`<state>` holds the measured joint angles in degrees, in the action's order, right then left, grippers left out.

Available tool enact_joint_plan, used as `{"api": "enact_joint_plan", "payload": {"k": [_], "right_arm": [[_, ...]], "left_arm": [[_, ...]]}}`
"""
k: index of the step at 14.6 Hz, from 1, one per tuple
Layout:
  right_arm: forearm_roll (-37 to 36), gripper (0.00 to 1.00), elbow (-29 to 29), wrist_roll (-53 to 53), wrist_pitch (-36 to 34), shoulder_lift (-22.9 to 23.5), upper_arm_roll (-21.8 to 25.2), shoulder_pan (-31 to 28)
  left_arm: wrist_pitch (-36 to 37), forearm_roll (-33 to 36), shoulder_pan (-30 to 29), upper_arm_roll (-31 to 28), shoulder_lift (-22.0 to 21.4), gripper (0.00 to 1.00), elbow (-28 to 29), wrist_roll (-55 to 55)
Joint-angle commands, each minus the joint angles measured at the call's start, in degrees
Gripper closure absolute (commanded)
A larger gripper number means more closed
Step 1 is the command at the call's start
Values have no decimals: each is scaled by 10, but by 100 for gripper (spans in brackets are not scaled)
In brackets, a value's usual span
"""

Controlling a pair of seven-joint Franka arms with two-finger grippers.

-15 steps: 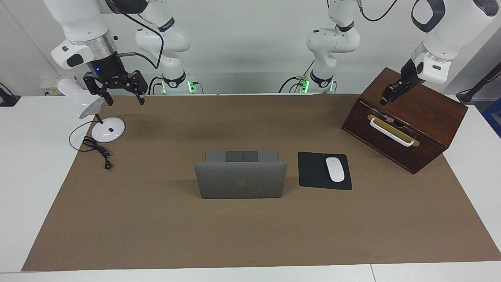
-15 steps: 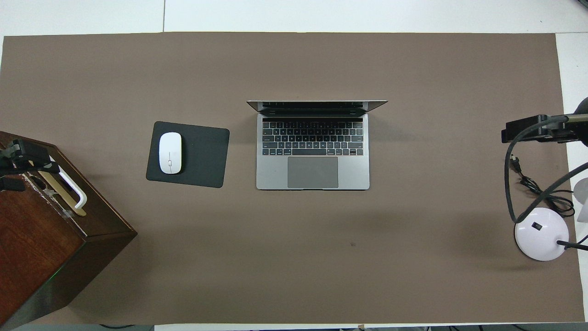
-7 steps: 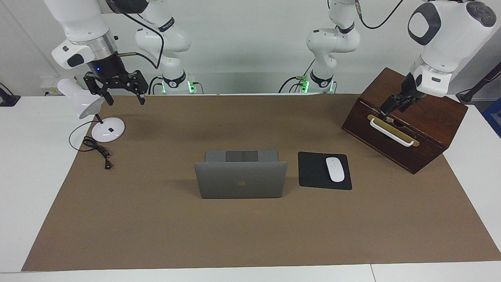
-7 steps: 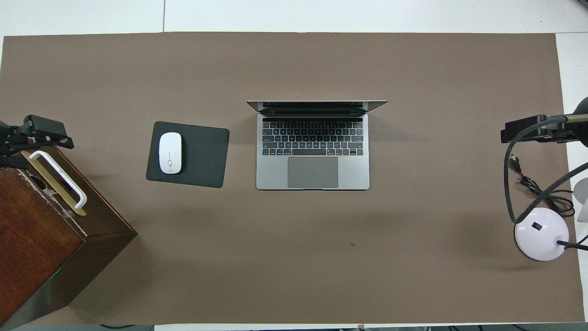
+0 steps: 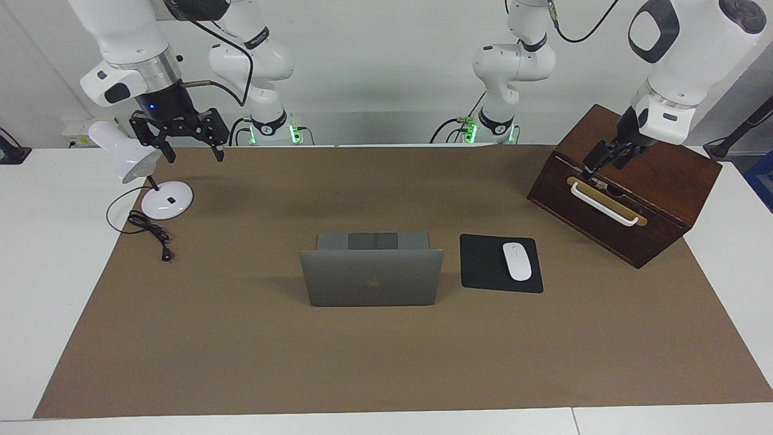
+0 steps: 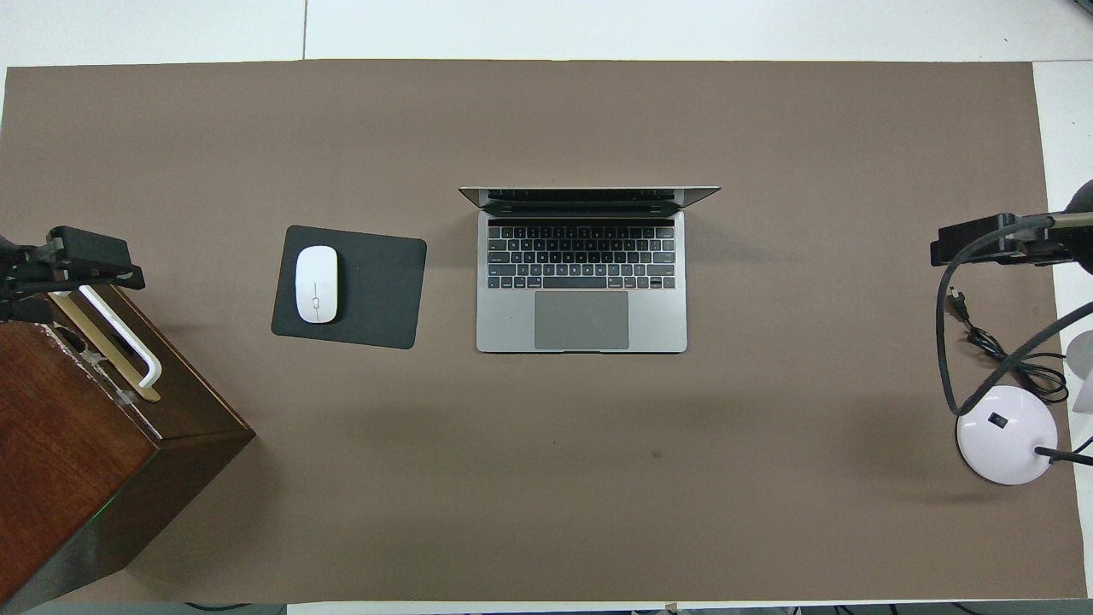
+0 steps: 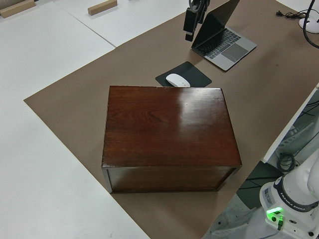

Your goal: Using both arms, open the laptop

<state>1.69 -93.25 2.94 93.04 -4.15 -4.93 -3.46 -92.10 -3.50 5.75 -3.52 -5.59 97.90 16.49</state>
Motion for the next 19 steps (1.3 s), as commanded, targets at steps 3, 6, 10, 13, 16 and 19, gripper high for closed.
{"api": "enact_joint_plan", "payload": {"k": [3, 6, 10, 13, 16, 19], "right_arm": [[2, 0, -15, 0, -1, -15, -3, -6], [2, 0, -15, 0, 0, -15, -3, -6], [2, 0, -14, 0, 2, -12, -3, -5], [2, 0, -14, 0, 2, -12, -3, -5], [2, 0, -14, 0, 2, -12, -3, -5], [2, 0, -14, 0, 3, -13, -3, -5]], "left_arm": [[-29, 10, -4, 3, -3, 0, -2, -8], [-24, 10, -6, -5, 25, 0, -38, -8], [-24, 10, -7, -5, 28, 0, -38, -8], [-18, 18, -20, 10, 24, 0, -38, -14], [-14, 17, -27, 18, 22, 0, -44, -17], [-11, 13, -27, 18, 21, 0, -46, -17]]}}
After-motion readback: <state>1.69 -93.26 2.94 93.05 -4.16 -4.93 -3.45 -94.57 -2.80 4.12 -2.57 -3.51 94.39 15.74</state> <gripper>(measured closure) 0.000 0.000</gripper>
